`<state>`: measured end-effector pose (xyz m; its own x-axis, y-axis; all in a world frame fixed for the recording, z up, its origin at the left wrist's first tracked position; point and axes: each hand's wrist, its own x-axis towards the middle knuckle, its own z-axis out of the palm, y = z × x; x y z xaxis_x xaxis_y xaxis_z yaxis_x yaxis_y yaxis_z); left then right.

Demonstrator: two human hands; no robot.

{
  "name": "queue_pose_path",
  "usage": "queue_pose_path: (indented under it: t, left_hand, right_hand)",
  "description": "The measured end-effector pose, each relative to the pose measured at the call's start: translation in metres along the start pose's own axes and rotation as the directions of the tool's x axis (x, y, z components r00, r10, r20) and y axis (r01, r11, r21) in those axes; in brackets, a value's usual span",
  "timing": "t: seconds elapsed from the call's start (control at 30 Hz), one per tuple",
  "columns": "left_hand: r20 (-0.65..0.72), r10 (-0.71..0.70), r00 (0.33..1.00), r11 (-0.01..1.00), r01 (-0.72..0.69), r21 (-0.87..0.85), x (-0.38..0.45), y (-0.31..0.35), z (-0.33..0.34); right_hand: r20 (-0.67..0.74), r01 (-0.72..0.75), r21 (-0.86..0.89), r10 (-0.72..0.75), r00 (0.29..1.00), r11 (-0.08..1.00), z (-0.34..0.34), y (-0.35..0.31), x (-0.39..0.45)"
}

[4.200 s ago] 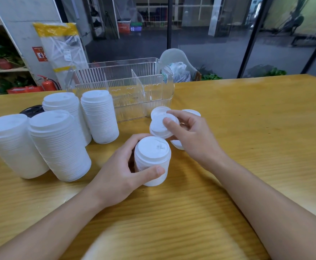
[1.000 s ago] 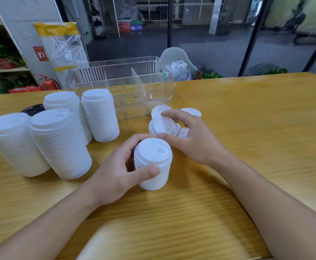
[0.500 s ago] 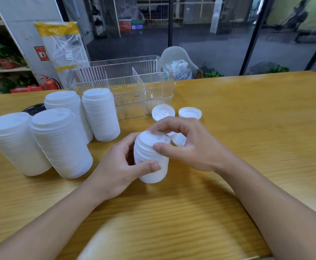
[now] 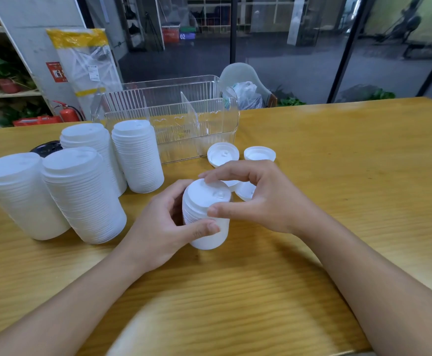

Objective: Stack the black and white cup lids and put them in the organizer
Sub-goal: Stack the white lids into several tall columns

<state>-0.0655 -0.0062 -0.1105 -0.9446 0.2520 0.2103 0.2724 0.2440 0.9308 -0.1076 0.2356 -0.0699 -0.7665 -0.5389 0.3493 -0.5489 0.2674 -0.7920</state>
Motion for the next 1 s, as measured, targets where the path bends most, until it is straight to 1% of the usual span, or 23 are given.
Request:
queue_pose_path:
  t: [0.13, 0.2, 0.27, 0.33, 0.4, 0.43, 0.53, 0.67, 0.73, 0.8, 0.87, 0.93, 0.97, 1.0]
  left_hand:
    - [0.021, 0.02, 1.0, 1.0, -0.021, 0.006, 0.0, 0.002, 0.002]
    - [0.023, 0.025, 0.999, 0.999, -0.026, 0.031, 0.0, 0.003, 0.002]
    - [0.019, 0.019, 1.0, 0.999, -0.02, 0.047, -0.001, 0.004, 0.001]
    - [0.016, 0.008, 1.0, 0.999, -0.008, 0.046, -0.001, 0.005, 0.0]
    - [0.019, -0.002, 1.0, 0.999, 0.002, 0.042, -0.001, 0.005, 0.0]
    - [0.02, -0.006, 1.0, 0.999, 0.005, 0.04, -0.002, 0.005, 0.0]
    - [0.023, -0.008, 1.0, 0.999, 0.007, 0.046, -0.002, 0.006, 0.0]
    - [0.014, -0.008, 1.0, 0.999, 0.008, 0.048, -0.002, 0.008, 0.001]
    - [0.009, -0.006, 1.0, 0.999, 0.006, 0.047, -0.002, 0.008, 0.001]
    - [0.011, -0.005, 1.0, 0.999, 0.004, 0.047, -0.002, 0.008, 0.001]
    - [0.013, -0.003, 1.0, 0.999, 0.003, 0.041, -0.002, 0.008, 0.001]
    - [0.015, -0.002, 1.0, 0.999, 0.001, 0.032, -0.002, 0.007, 0.0]
    - [0.017, -0.002, 1.0, 1.0, 0.001, 0.024, -0.002, 0.006, 0.0]
    - [0.019, -0.003, 1.0, 1.0, 0.002, 0.015, -0.002, 0.006, -0.001]
  right_hand:
    - [0.039, 0.002, 0.04, -0.003, 0.999, 0.999, -0.002, 0.003, 0.003]
    - [-0.014, -0.027, 0.021, 0.027, 1.0, 0.999, -0.007, 0.009, 0.006]
    - [-0.118, -0.076, -0.081, 0.067, 0.991, 0.994, -0.015, 0.022, 0.009]
    - [-0.203, -0.139, -0.269, 0.085, 0.976, 0.953, -0.021, 0.039, 0.011]
    - [-0.22, -0.199, -0.436, 0.111, 0.969, 0.877, -0.026, 0.054, 0.013]
    - [-0.208, -0.215, -0.485, 0.127, 0.97, 0.848, -0.026, 0.059, 0.014]
    - [-0.165, -0.217, -0.541, 0.151, 0.975, 0.812, -0.021, 0.064, 0.015]
    - [-0.151, -0.189, -0.543, 0.126, 0.98, 0.818, -0.017, 0.062, 0.018]
    - [-0.163, -0.187, -0.495, 0.121, 0.979, 0.848, -0.017, 0.06, 0.017]
    - [-0.189, -0.214, -0.363, 0.153, 0.97, 0.907, -0.018, 0.056, 0.016]
    - [-0.208, -0.209, -0.203, 0.166, 0.964, 0.957, -0.018, 0.052, 0.017]
    - [-0.215, -0.177, 0.032, 0.179, 0.96, 0.984, -0.017, 0.047, 0.017]
    - [-0.218, -0.168, 0.179, 0.205, 0.954, 0.969, -0.017, 0.043, 0.017]
    - [-0.21, -0.159, 0.326, 0.236, 0.949, 0.932, -0.017, 0.038, 0.017]
